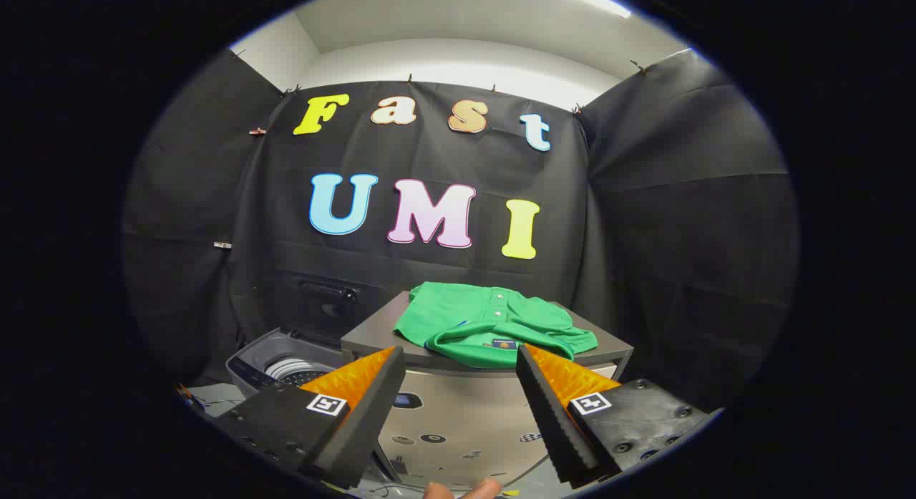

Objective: Put the clothes into the washing machine and then close the washing machine lid.

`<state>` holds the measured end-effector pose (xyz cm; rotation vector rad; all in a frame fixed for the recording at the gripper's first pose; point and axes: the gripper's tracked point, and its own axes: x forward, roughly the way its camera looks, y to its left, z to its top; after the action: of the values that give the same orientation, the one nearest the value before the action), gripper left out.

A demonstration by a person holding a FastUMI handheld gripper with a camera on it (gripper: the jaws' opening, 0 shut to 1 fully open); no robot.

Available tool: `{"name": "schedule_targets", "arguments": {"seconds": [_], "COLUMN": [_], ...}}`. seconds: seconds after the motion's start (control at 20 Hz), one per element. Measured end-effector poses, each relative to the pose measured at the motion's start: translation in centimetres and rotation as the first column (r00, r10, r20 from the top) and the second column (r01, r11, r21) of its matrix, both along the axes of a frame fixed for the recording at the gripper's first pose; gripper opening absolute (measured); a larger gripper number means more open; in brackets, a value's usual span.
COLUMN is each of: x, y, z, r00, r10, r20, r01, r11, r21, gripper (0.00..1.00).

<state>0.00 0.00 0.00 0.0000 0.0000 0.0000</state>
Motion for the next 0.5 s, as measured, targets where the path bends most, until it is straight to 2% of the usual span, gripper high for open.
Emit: {"name": "schedule_targets", "arguments": {"seconds": [0.5], "x": [0.02], "y": [0.21], "z": [-0.12], "r00": [1.0], "r10": [0.006], "r20": [-0.003], "r01": [-0.006], "r11": [1.0], "r21": [-0.008], "gripper": [0.98]}}
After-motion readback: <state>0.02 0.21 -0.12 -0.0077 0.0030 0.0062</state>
